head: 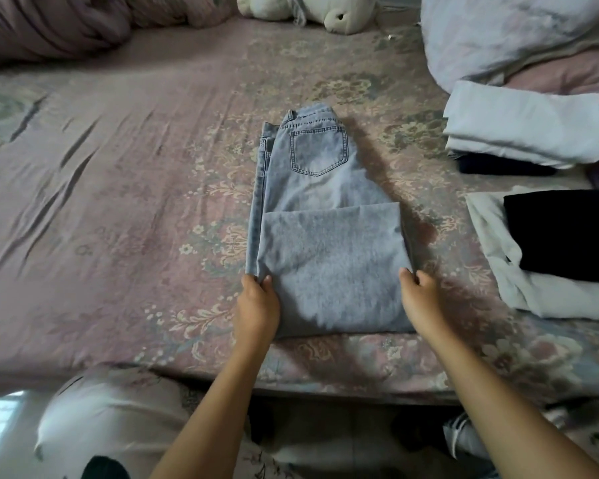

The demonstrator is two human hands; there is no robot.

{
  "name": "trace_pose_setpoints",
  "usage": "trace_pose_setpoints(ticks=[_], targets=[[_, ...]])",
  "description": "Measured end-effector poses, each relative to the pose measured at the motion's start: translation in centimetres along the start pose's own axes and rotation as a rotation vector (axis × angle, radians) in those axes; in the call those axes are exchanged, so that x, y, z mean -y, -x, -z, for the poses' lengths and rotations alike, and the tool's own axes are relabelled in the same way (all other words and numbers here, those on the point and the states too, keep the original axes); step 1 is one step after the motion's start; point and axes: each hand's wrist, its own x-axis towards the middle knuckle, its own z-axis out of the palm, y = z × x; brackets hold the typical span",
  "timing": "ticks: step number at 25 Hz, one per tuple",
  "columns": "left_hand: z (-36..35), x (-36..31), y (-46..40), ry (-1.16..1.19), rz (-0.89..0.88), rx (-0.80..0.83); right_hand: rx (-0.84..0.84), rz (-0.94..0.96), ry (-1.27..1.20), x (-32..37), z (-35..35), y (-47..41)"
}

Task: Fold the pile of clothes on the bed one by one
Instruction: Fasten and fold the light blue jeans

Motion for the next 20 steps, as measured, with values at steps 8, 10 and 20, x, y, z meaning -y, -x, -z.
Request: trace_pose_setpoints(ticks=[8,10,20], targets=[[-0.1,0.9,1.7,-0.021,-0.057,-0.097,-0.071,0.118,0.183,-1.2,-0.6,-0.8],[-0.8,1.0,1.5,-0.089,-0.002,-0.118,-0.084,0.106,0.350,-1.0,-0.8,-0.9],[-4.7,-0.3,-5.8,-0.679,-0.779,-0.003,0.173,0.576,1.108,2.0,-5.0,-4.8]])
